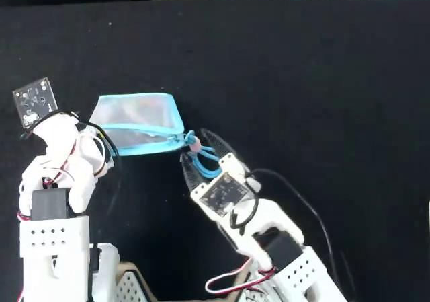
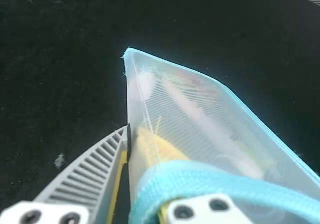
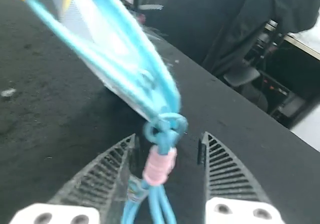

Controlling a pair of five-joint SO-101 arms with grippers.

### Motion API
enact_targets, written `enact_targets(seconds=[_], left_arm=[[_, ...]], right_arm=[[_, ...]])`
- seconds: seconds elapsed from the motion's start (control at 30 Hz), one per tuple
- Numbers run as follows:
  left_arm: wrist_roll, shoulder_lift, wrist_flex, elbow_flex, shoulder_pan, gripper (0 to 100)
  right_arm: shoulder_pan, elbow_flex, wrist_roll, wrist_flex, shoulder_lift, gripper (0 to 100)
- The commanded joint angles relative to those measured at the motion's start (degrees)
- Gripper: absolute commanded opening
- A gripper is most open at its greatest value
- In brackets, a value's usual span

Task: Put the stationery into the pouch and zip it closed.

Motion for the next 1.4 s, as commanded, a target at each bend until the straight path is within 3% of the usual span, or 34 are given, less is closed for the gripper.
enact_targets(seconds=[0.0,0.23,0.47,0.9,1.17,1.23,1.33,1.37], left_arm=[[0.7,-1.0,-1.8,-1.1,-0.3,3],[0.7,-1.0,-1.8,-1.1,-0.3,3],[0.7,-1.0,-1.8,-1.1,-0.3,3],[0.7,-1.0,-1.8,-1.1,-0.3,3],[0.7,-1.0,-1.6,-1.1,-0.3,3],[0.7,-1.0,-1.6,-1.1,-0.3,3],[0.7,-1.0,-1.6,-1.1,-0.3,3],[0.7,-1.0,-1.6,-1.1,-0.3,3]], right_arm=[[2.4,-7.9,-0.5,4.4,1.5,19.3],[2.2,-14.7,-5.1,6.3,12.2,19.3],[-4.1,-14.9,-4.9,2.7,20.0,19.2],[-4.1,-14.8,-4.7,-16.4,37.4,19.1],[-1.6,-14.9,-4.7,-17.9,38.1,19.0],[-0.1,-15.7,-4.7,-17.5,38.1,15.0],[1.5,-17.2,-4.7,-15.5,37.2,0.4],[1.7,-17.3,-4.9,-14.4,36.2,2.6]])
